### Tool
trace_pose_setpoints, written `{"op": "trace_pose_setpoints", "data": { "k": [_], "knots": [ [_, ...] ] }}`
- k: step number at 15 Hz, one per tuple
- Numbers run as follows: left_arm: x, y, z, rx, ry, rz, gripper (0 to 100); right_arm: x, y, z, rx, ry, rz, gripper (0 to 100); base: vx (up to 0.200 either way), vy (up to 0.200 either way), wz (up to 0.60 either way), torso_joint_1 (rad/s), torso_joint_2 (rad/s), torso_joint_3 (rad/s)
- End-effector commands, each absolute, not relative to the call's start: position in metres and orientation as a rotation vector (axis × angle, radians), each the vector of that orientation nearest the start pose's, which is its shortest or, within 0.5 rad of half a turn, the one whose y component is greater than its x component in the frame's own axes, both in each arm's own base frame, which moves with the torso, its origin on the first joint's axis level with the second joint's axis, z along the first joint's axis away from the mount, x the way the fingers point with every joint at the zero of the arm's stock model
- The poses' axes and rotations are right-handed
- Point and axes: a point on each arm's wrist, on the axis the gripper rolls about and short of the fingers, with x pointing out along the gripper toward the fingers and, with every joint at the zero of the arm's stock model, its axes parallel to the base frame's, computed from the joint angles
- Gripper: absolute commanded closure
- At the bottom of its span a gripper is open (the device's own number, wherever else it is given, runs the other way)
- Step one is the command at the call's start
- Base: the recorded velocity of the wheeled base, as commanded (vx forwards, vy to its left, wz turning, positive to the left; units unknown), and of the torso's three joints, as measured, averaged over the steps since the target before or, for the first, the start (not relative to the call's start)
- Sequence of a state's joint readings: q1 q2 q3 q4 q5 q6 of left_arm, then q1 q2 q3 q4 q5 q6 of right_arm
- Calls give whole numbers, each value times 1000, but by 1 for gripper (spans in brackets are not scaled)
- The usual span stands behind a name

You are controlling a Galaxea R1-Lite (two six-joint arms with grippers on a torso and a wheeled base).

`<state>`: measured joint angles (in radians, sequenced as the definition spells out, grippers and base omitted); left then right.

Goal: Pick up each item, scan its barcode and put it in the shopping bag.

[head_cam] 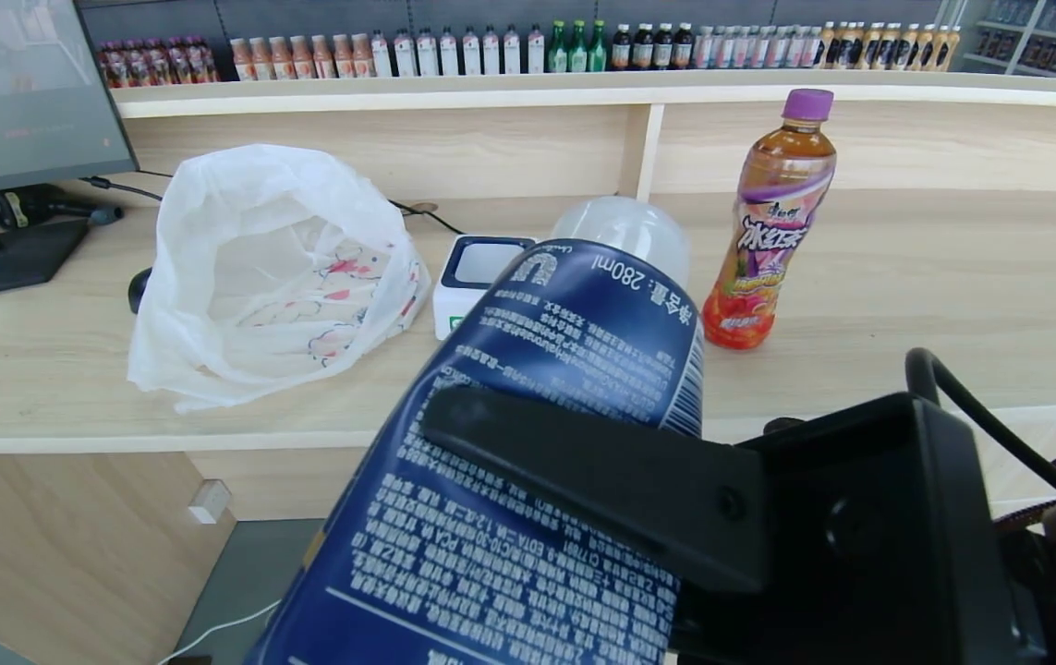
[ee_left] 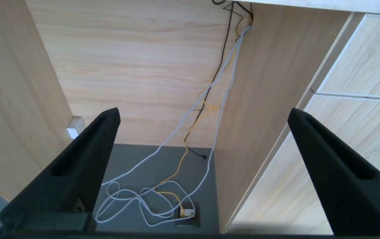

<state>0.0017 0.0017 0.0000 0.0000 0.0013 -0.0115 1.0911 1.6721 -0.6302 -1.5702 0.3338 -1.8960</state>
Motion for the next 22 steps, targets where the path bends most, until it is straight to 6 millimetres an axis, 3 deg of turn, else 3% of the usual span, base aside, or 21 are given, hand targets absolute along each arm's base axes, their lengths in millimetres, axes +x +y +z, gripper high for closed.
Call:
{"op": "trace_pose_setpoints", "data": {
  "k": [1,13,17,20,22],
  "knots": [
    [-23,0,76,-12,2,3,0,119,245,236,-1296,-1580,414,100,0,0,0,0,0,0],
    [-23,0,76,-12,2,3,0,118,246,235,-1238,-1550,478,100,0,0,0,0,0,0],
    [-23,0,76,-12,2,3,0,124,253,211,-1018,-1330,784,100,0,0,0,0,0,0],
    [-23,0,76,-12,2,3,0,116,234,192,-969,-1093,838,100,0,0,0,0,0,0],
    [-23,0,76,-12,2,3,0,109,222,181,-843,-935,928,100,0,0,0,0,0,0]
  ]
}}
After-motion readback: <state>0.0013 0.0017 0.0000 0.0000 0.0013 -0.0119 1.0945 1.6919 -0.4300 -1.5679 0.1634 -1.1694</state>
